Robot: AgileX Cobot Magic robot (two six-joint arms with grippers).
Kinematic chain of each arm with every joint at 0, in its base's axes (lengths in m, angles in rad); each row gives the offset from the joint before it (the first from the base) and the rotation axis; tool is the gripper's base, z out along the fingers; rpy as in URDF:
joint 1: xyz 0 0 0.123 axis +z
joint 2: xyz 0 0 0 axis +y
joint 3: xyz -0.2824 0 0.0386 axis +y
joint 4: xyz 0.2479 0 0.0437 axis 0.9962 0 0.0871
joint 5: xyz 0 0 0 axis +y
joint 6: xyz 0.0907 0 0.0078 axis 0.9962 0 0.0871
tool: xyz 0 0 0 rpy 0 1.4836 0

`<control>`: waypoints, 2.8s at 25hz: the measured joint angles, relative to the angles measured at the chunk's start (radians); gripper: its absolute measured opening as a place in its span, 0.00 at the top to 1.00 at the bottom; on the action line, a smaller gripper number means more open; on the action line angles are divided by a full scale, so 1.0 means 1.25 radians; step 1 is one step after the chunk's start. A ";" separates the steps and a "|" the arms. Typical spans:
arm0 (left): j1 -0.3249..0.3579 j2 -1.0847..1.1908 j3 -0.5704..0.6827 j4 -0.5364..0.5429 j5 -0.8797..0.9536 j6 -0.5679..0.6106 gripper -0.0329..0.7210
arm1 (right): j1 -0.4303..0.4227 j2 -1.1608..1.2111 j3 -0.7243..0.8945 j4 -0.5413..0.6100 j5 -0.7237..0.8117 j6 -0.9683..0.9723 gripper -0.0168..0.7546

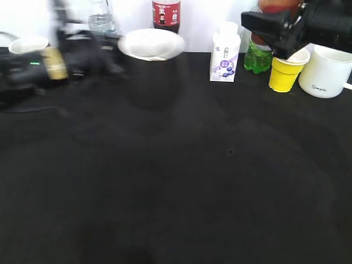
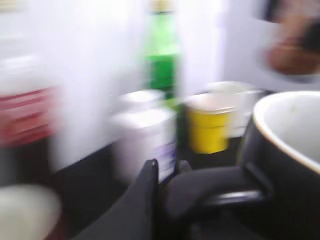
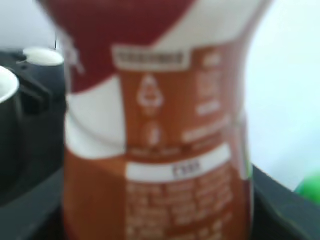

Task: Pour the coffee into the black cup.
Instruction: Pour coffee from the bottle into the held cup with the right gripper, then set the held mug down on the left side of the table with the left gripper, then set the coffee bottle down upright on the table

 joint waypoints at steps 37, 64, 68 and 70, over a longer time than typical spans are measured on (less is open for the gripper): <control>0.159 -0.191 0.470 -0.428 -0.130 0.335 0.53 | 0.000 0.118 0.000 0.173 0.167 0.109 0.29; 0.136 -0.234 0.471 -0.361 -0.119 0.303 0.53 | 0.000 0.410 -0.002 0.354 -0.120 -0.210 0.27; 0.136 -0.234 0.471 -0.361 -0.118 0.303 0.53 | 0.000 0.408 0.025 0.344 -0.081 -0.173 0.13; 0.136 -0.234 0.471 -0.361 -0.114 0.303 0.53 | 0.000 0.382 0.060 0.354 -0.076 -0.171 0.12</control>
